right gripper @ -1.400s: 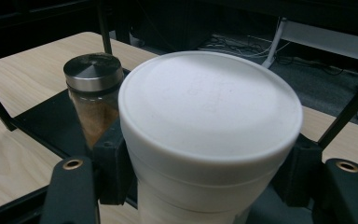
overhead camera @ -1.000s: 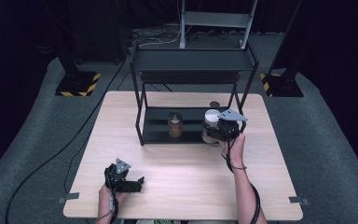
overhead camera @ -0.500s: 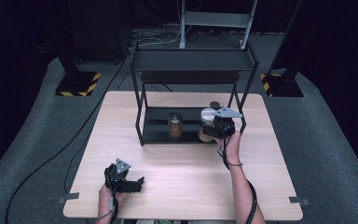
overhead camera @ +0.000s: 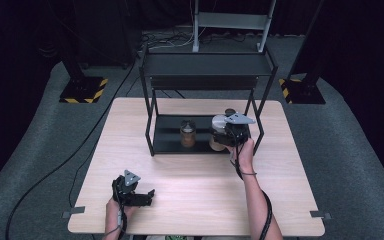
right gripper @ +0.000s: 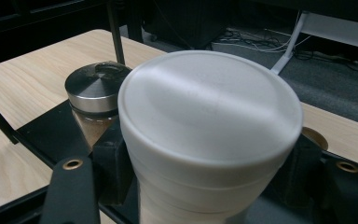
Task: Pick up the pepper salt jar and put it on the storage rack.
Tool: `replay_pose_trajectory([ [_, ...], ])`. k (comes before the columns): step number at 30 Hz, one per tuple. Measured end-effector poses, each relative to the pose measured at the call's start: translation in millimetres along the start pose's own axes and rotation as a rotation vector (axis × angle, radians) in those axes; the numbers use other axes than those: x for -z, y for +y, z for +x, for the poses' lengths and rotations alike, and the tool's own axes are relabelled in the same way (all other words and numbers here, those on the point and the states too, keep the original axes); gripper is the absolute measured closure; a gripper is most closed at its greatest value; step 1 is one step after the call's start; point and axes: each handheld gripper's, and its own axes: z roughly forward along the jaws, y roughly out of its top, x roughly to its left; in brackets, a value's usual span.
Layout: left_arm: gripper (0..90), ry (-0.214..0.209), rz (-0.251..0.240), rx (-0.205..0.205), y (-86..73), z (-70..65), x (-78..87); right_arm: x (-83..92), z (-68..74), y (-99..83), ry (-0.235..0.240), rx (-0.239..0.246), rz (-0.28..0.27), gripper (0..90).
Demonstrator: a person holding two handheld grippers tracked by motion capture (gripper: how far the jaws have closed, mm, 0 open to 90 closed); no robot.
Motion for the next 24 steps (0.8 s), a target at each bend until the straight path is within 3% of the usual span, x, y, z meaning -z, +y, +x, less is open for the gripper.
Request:
replay_pose_trajectory([
  [24, 0.4, 0.000, -0.001, 0.001, -0.1, 0.0, -0.1, -19.0, -0.9, 5.5, 0.015, -0.006, 0.015, 33.5],
])
